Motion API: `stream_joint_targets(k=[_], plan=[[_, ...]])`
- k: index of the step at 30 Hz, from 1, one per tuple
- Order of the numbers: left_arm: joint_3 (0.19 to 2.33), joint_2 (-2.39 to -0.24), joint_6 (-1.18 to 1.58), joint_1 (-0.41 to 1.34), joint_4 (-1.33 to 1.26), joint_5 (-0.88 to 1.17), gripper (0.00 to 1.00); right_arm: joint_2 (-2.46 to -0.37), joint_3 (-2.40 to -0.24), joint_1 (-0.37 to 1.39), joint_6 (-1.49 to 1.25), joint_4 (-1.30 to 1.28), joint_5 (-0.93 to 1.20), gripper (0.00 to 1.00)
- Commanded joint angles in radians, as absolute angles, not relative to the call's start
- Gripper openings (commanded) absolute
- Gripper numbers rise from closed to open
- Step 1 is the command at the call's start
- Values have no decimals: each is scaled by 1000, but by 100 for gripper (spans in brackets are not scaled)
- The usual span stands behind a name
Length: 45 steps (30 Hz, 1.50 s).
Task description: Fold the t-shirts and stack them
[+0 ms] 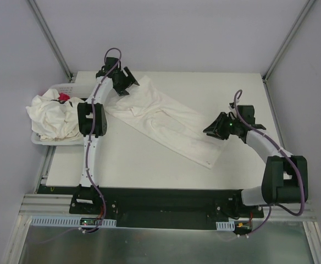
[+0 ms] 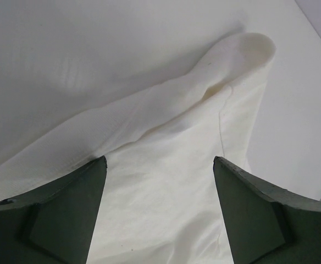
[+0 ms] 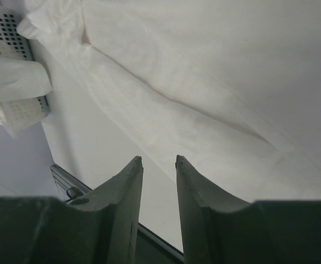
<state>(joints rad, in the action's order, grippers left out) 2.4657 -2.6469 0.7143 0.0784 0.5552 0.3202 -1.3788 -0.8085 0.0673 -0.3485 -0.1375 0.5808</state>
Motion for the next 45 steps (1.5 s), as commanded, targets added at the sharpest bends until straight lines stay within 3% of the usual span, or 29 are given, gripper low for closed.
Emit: stream_joint_targets(k=[1, 15, 35, 45], plan=[[2454, -2600, 654, 80, 511, 386, 78, -1390, -816, 49, -262, -230, 564, 36], [2395, -2534, 611, 81, 471, 428, 78, -971, -500, 46, -253, -385, 482, 50], [2279, -2488, 581, 81, 428, 436, 78, -1022, -417, 48, -242, -376, 480, 52], [2263, -2471, 566, 81, 426, 422, 78, -1091, -437, 48, -284, -316, 459, 49]])
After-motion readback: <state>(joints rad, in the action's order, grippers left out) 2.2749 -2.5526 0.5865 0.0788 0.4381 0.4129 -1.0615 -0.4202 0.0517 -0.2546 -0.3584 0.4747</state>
